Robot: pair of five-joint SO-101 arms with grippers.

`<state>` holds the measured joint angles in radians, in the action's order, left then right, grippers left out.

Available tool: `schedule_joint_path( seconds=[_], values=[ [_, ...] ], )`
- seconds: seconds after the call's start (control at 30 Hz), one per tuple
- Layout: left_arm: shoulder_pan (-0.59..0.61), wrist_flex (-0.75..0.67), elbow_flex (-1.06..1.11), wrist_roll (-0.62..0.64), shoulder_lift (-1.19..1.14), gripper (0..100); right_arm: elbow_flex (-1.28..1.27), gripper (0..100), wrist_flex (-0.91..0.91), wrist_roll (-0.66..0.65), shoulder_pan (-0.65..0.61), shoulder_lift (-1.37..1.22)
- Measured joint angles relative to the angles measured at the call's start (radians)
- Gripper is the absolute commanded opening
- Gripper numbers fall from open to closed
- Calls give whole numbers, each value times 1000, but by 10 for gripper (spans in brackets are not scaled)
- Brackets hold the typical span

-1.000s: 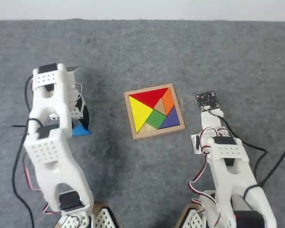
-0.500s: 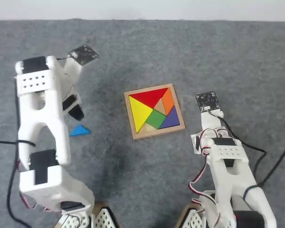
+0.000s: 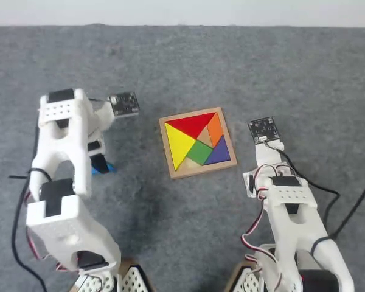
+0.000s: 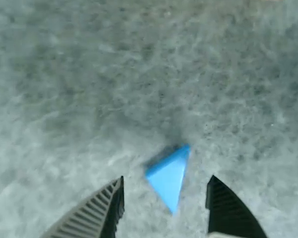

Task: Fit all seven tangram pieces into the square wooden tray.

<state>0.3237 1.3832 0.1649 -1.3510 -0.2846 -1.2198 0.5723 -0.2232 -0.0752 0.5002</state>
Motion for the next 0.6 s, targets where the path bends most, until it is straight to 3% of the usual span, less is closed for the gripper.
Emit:
schedule_joint_path(
  seconds=[0.37, 0.6],
  values=[
    [8, -184, 199, -28, 25, 241, 0, 266, 0, -5, 2, 0],
    [31, -227, 222, -44, 28, 224, 0, 266, 0, -5, 0, 0]
  ],
)
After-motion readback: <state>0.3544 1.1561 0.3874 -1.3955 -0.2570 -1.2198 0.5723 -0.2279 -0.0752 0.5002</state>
